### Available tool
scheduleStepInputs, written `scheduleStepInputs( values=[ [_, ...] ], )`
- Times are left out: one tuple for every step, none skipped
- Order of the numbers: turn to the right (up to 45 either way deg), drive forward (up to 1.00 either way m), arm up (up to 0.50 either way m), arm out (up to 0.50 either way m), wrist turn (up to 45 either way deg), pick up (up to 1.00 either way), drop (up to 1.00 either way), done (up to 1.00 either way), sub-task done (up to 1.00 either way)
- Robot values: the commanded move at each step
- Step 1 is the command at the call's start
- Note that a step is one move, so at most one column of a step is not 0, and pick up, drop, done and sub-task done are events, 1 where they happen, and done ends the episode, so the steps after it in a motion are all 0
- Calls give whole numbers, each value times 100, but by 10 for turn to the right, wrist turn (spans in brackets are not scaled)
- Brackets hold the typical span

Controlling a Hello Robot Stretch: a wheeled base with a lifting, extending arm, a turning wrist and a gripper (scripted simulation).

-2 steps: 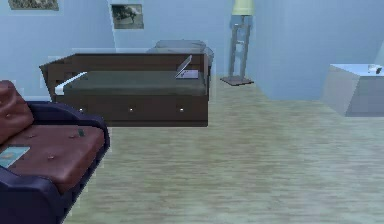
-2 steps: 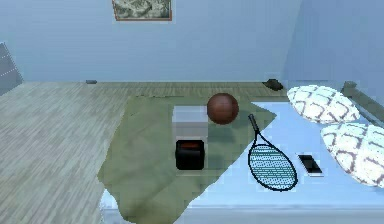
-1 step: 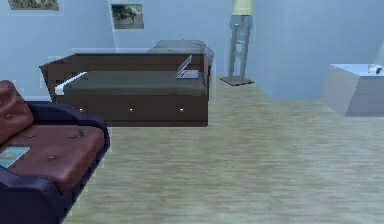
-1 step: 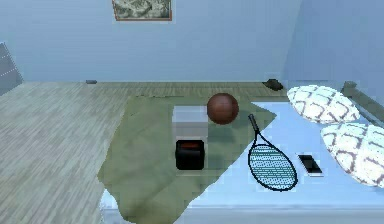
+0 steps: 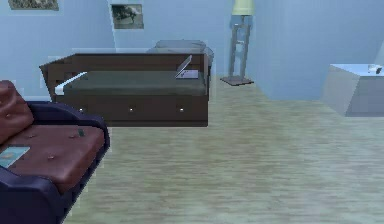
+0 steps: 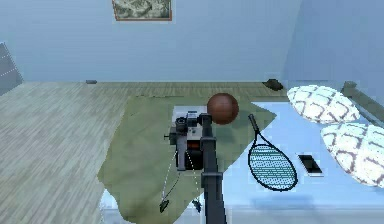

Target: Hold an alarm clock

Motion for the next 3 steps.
scheduleStepInputs(
  values=[
    [0,0,0,0,450,0,0,0,0],
    [0,0,0,0,450,0,0,0,0],
    [0,0,0,0,450,0,0,0,0]
  ],
)
